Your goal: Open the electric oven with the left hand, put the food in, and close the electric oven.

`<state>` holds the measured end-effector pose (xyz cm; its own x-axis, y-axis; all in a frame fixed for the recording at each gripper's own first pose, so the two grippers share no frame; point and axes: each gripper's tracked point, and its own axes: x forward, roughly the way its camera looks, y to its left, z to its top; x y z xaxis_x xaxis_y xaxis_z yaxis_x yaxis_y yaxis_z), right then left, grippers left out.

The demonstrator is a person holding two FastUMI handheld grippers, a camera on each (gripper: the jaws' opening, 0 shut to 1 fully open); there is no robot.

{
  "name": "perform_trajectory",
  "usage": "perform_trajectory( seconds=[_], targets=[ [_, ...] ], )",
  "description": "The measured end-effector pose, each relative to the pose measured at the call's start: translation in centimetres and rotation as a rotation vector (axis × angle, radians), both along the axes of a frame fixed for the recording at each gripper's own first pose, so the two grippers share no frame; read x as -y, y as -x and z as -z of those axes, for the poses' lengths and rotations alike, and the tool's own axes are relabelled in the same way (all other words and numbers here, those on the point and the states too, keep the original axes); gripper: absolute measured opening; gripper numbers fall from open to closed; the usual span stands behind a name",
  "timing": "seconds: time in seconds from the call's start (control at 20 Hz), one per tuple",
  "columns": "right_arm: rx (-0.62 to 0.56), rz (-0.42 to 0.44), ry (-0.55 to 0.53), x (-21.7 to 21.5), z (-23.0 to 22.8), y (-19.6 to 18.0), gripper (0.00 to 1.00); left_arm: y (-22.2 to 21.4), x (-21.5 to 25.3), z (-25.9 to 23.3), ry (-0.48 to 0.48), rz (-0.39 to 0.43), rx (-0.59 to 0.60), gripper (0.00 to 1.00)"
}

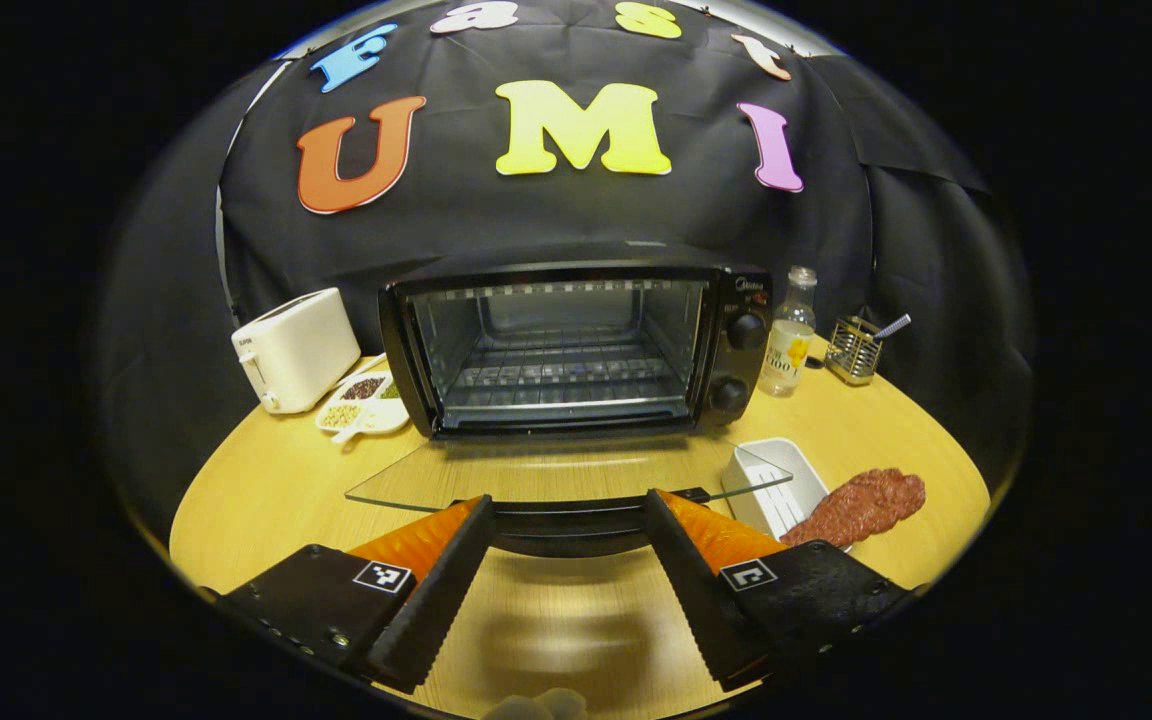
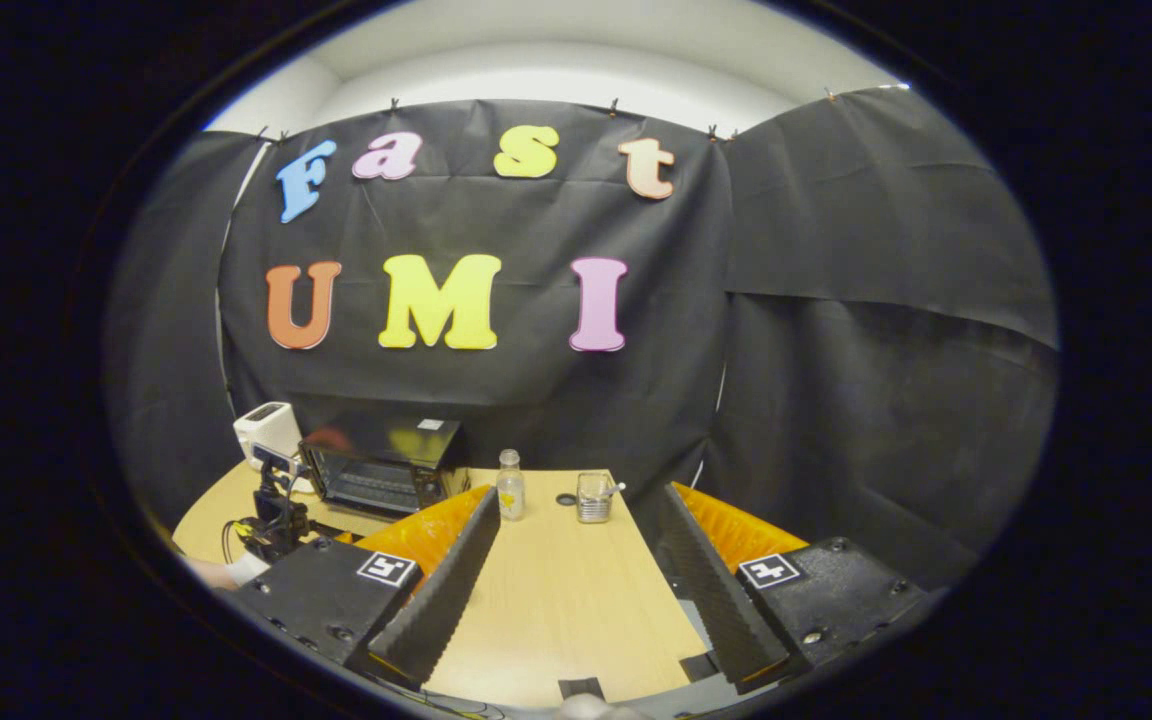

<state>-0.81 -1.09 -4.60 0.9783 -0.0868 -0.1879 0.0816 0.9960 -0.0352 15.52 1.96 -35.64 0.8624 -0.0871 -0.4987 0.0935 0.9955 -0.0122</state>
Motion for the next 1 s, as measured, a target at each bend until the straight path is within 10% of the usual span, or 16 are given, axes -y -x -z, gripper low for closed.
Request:
perform_trajectory(
  seconds=[0.5, 1.0],
  targets=[
    [-0.086, 0.052, 0.005, 2.4, 3.8, 1.0, 1.0, 1.5, 0.5, 5.0, -0.051, 0.02, -0.088, 0.95],
    [-0.178, -0.012, -0.111, 1.6, 9.8, -1.9, 1.0, 3.5, -1.8, -0.7, -0.024, -0.01, 0.027, 0.97]
  ],
)
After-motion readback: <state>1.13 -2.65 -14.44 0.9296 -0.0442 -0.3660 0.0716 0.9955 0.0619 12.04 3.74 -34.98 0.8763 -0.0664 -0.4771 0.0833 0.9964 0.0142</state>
